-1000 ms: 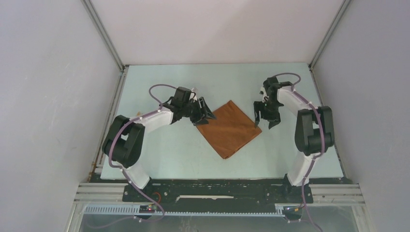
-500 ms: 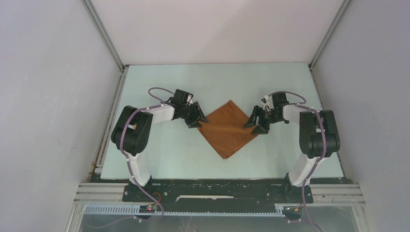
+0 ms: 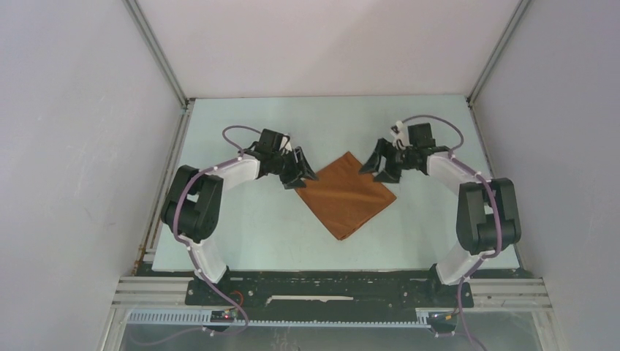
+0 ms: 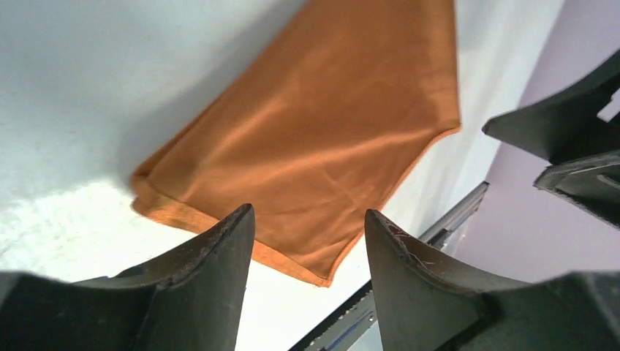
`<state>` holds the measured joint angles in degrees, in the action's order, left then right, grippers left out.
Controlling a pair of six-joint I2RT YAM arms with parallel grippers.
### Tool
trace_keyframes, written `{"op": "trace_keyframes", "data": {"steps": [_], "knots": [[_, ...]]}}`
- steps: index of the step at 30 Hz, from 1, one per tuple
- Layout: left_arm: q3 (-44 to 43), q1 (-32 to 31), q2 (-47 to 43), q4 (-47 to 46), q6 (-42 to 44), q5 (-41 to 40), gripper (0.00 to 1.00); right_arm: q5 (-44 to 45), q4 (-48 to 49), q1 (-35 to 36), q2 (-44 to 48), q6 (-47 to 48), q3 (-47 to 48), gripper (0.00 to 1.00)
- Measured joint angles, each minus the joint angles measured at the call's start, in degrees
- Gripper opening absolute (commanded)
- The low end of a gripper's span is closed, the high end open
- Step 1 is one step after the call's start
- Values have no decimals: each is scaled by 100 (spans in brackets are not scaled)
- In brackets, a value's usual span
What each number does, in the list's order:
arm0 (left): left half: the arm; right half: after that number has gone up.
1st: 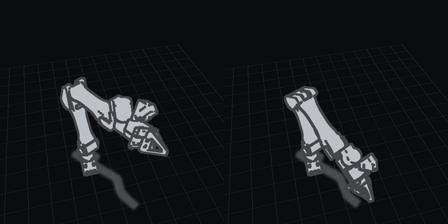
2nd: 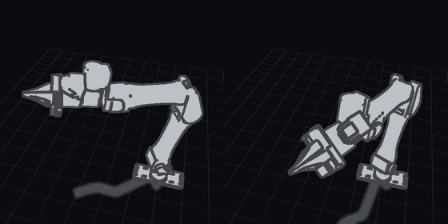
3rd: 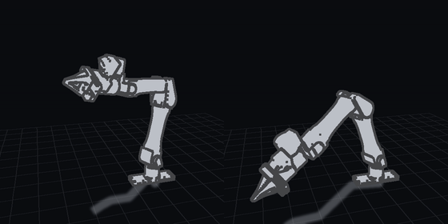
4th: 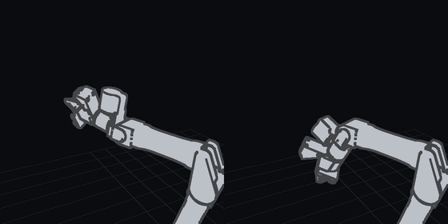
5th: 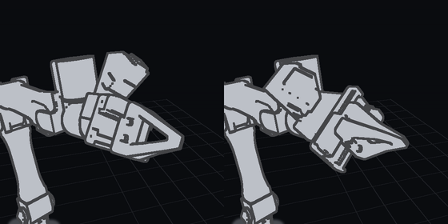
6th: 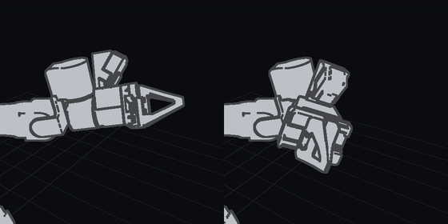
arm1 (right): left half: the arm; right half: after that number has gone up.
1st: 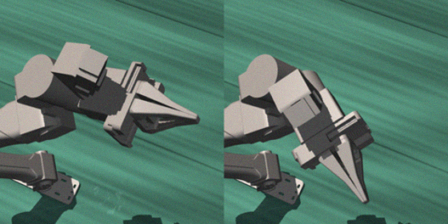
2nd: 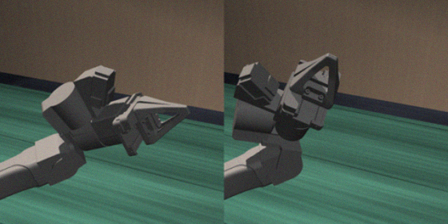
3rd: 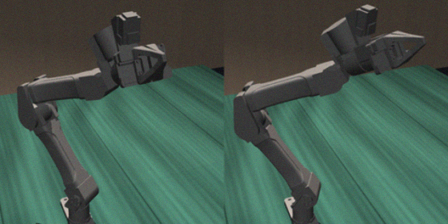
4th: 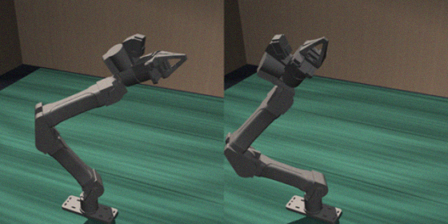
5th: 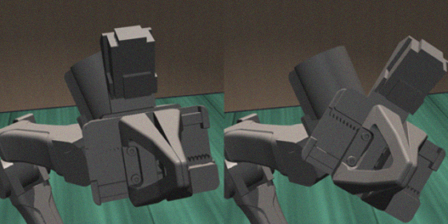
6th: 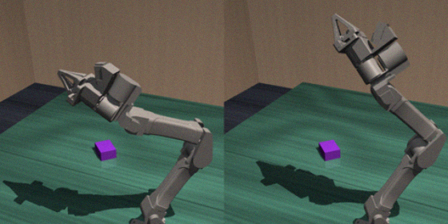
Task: Fold the napkin into a case and place the utensils inside
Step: Rotate the lower triangle-folded napkin at the center of the board, then smooth out the lower triangle-folded napkin at the center of the board.
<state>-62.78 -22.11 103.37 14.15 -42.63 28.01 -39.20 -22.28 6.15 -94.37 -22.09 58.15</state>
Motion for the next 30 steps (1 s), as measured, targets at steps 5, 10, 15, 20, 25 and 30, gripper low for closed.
{"op": "trace_keyframes", "data": {"steps": [5, 10, 15, 20, 25, 30], "knots": [[-142, -13, -44, -208, -144, 251, 56, -544, 1757, 553, -938, -1029, 846, 79], [-157, 50, 256, -378, -238, 190, 55, -931, 3663, 780, -2391, -2308, 1307, 78], [144, 236, 466, -446, -256, -26, 55, -1128, 4854, 678, -3484, -3259, 1602, 78], [361, 332, 439, -688, -391, 52, 57, -1346, 5388, 472, -3807, -3757, 1705, 78], [540, 341, 275, -848, -393, 61, 62, -1392, 5455, 245, -3904, -3897, 1829, 79], [647, 343, -304, -592, -380, 81, 64, -1408, 4210, 0, -3480, -3233, 1834, 82]]}}
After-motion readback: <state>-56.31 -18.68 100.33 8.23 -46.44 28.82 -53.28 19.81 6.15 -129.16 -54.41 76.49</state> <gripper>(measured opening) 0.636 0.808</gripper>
